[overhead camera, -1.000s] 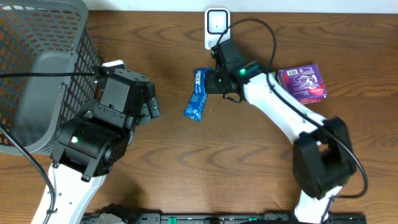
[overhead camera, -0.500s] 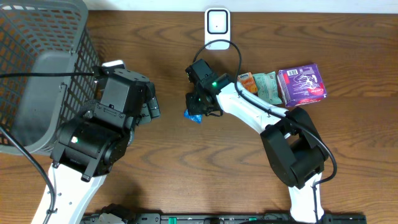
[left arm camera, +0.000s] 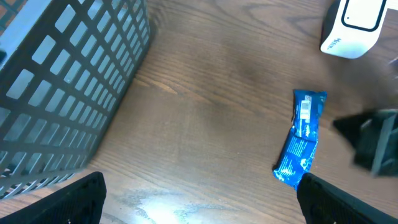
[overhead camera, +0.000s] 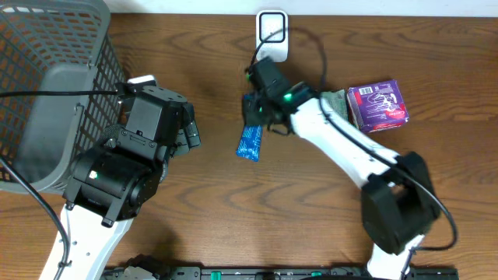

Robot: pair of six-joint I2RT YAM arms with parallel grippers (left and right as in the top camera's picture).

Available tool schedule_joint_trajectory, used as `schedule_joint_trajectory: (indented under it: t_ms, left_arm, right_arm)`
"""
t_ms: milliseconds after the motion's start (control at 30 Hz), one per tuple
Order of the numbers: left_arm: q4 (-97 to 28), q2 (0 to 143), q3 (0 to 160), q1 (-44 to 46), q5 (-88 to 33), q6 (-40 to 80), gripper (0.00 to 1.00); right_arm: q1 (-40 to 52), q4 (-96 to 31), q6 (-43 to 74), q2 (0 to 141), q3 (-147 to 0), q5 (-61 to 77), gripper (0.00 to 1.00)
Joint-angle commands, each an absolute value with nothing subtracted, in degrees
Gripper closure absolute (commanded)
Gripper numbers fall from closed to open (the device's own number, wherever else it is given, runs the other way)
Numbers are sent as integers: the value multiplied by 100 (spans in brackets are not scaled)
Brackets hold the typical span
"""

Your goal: Scan the item barcode

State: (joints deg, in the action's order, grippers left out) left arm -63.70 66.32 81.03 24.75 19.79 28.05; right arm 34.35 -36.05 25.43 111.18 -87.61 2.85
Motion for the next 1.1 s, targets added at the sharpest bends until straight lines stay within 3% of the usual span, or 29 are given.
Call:
schedule_joint_trajectory:
  t_ms: [0, 467, 700, 900, 1000, 1033, 1067]
  left_arm:
    - [-6383, 6632, 8134, 2440, 2038, 2746, 2]
    - [-6383, 6632, 8134, 2440, 2038, 2746, 2]
    - [-6383, 6632, 8134, 2440, 2038, 2746, 2]
    - [-6383, 6632, 8134, 2440, 2038, 2746, 2]
    - [-6383, 6632, 8134, 2440, 2038, 2746, 2]
    - [-6383, 6632, 8134, 2440, 2038, 2746, 2]
    - [-6383, 6632, 8134, 2440, 2038, 2746, 2]
  right_arm:
    - [3345, -3194, 2460, 11179, -8831, -421, 97]
    - [3297, -2309, 2650, 12427, -8831, -930, 95]
    - [2888, -2587, 2456, 12191, -9170, -1192, 90]
    - [2650, -3924, 2390, 11443, -9957, -1149, 57]
    - [2458, -4740, 2091, 10895, -10084, -1173, 7]
    - [2377, -4888, 2093, 10807, -10084, -1173, 1]
    - [2261, -5043, 2095, 10724, -10082, -1168, 1]
